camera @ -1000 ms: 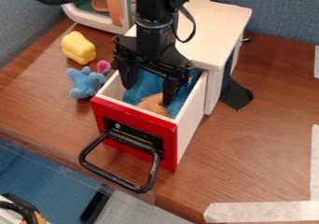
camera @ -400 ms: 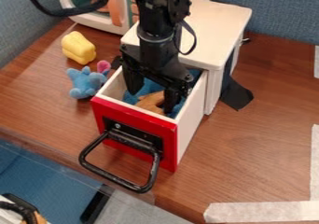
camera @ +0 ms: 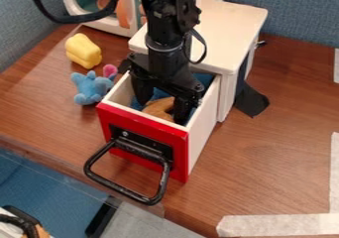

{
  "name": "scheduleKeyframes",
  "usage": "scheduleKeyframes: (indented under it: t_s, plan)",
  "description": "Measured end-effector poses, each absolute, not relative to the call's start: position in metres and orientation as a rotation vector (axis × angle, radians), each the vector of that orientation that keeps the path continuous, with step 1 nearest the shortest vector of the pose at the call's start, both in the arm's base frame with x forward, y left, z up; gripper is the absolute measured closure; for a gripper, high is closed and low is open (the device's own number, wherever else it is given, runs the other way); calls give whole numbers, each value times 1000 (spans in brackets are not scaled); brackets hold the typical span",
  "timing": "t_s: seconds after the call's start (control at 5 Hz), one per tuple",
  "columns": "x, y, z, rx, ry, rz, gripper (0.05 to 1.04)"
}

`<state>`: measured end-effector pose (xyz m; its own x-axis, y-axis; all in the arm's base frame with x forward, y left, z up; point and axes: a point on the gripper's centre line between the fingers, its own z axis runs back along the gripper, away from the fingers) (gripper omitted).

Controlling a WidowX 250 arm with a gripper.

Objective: Take the orange thing out of the drawer

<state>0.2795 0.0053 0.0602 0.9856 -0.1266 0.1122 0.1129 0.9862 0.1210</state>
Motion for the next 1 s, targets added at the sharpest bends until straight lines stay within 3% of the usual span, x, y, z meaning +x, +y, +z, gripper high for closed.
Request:
scheduleKeyframes:
  t_s: [0.4,0.6,1.0]
  plan:
    - [282,7,59,116,-117,-116,709]
    - [278,8,63,109,-117,-117,821]
    - [268,9,108,59,-200,-106,851]
